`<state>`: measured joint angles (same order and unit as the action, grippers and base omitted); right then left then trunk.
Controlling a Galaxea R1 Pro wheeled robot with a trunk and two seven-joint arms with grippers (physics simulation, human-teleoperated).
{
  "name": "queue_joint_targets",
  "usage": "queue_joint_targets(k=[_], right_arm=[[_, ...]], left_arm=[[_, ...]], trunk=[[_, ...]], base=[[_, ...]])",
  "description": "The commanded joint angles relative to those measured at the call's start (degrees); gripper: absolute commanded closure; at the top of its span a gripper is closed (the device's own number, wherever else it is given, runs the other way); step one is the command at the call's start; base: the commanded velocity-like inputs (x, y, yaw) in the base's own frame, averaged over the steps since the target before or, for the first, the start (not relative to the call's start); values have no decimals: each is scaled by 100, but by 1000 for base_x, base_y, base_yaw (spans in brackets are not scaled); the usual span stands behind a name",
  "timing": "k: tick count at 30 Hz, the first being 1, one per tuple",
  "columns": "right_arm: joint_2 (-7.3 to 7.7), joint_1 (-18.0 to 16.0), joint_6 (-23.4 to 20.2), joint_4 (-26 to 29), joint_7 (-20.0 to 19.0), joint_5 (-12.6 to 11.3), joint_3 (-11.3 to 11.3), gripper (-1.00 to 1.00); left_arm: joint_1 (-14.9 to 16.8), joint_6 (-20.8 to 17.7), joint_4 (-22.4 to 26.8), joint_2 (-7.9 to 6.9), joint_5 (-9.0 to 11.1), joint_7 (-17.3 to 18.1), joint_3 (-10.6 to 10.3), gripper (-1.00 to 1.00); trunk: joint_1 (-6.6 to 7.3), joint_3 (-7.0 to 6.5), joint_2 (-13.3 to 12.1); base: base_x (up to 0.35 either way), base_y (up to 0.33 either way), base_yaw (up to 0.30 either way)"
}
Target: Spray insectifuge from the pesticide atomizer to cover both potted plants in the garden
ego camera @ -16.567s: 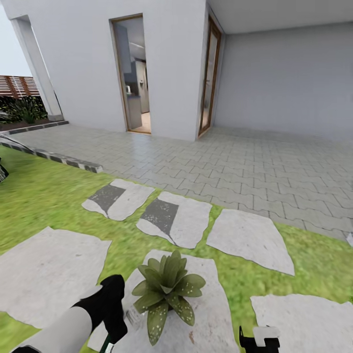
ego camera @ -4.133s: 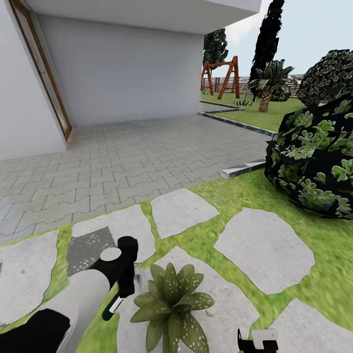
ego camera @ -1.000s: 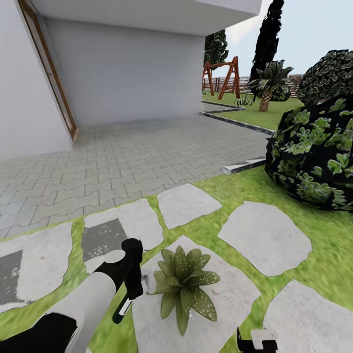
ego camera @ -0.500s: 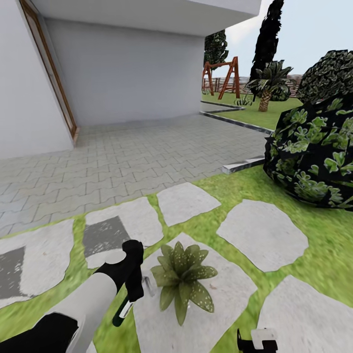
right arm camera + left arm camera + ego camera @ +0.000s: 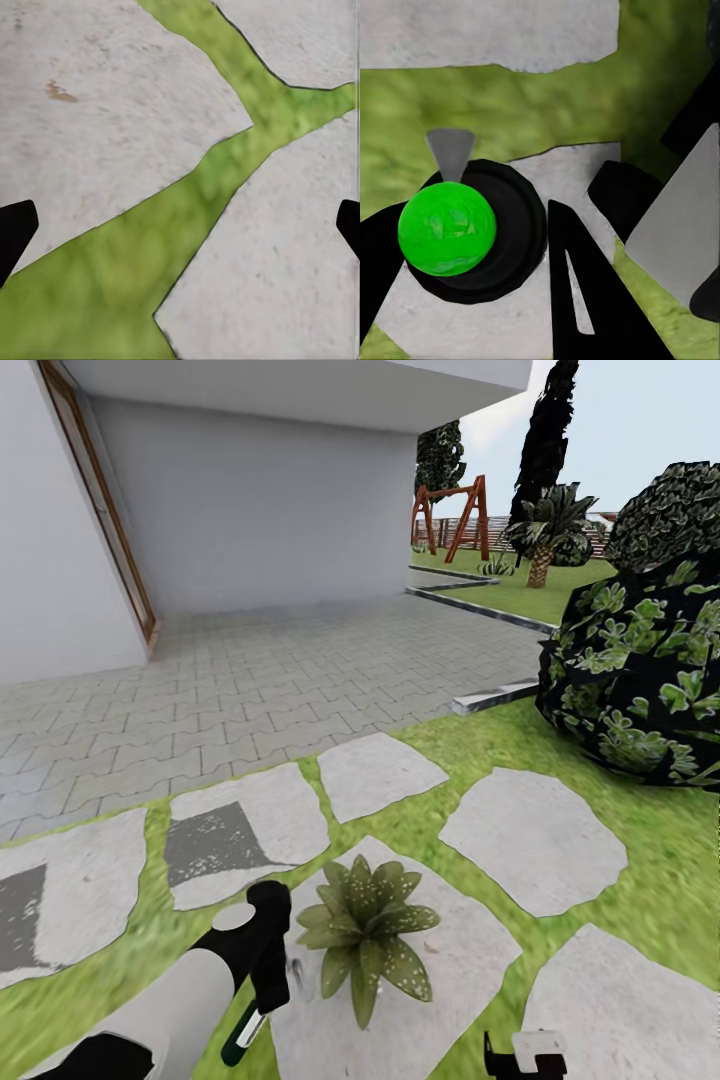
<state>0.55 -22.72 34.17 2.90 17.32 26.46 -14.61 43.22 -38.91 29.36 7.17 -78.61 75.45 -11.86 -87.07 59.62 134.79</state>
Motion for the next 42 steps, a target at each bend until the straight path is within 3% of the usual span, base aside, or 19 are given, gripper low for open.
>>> queue_joint_targets(k=[1, 5, 18, 22, 25, 28, 34, 39, 42], right_arm=[[-1, -4, 13, -8, 27, 61, -33, -100], [-1, -4, 11, -8, 26, 61, -33, -100], [7, -4, 11, -6, 30, 61, -33, -100], [7, -4, 10, -8, 28, 61, -33, -100], [7, -4, 10, -8, 30, 61, -33, -100], [7, -4, 10, -7, 30, 61, -33, -100], [7, -4, 10, -8, 30, 61, -33, -100], [7, -4, 10, -8, 26, 61, -33, -100], [7, -4, 10, -8, 26, 61, -33, -100]], left_arm=[[2, -59, -1, 2, 31, -17, -9, 100], [2, -55, -1, 1, 274, -78, -11, 100], [-70, -55, -14, -5, 350, -89, -9, 100], [-229, -55, -17, -9, 396, -367, -5, 100], [-242, -41, -16, -32, 719, -447, -9, 100], [-294, -23, -47, -32, 841, -472, -16, 100], [-344, -45, 64, -10, 864, -826, -9, 100], [-315, -68, 741, -4, 865, -812, -16, 100], [-327, -59, 750, -9, 872, -810, -5, 100]], trunk=[[1, 5, 2], [1, 5, 2], [1, 5, 2], [1, 5, 2], [1, 5, 2], [1, 5, 2], [1, 5, 2], [1, 5, 2], [1, 5, 2]], base=[[0, -163, 0], [0, -51, 0], [-104, -54, 0], [-6, -3, 0], [0, 0, 0], [0, 0, 0], [0, 0, 0], [0, 0, 0], [0, 0, 0]])
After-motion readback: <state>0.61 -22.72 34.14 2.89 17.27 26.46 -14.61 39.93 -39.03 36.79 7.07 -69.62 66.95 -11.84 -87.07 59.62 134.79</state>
